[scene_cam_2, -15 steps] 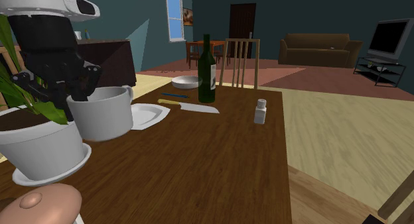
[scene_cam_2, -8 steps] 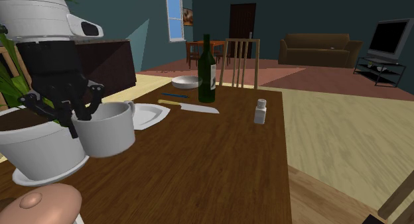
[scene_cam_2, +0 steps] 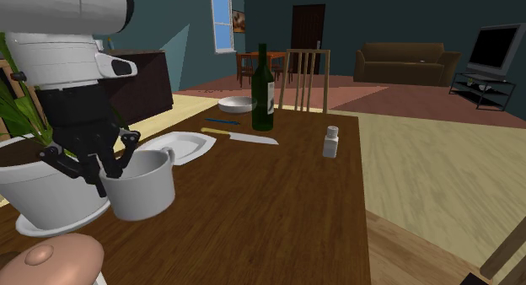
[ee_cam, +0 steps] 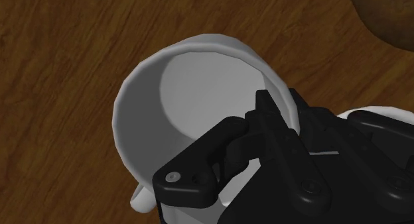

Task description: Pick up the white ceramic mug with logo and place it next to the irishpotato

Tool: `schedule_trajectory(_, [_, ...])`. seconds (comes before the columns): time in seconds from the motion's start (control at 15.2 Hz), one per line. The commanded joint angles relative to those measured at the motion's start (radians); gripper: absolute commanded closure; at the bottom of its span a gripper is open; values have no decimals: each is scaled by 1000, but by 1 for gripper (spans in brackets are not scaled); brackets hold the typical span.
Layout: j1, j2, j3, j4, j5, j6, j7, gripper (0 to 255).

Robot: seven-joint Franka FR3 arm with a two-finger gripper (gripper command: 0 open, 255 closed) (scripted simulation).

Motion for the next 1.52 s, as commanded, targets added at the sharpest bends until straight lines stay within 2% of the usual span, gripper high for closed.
schedule_trajectory(0.0, [0,4,0,-20,-1,25,1,255])
schedule_trajectory(0.59, [0,46,-3,-72,-6,118,3,255])
schedule_trajectory(1.06, [1,46,-3,-72,-6,118,3,255])
schedule_trajectory(1.12, [1,46,-3,-72,-6,118,3,0])
schedule_trajectory(1.45, [1,46,-3,-72,-6,118,3,0])
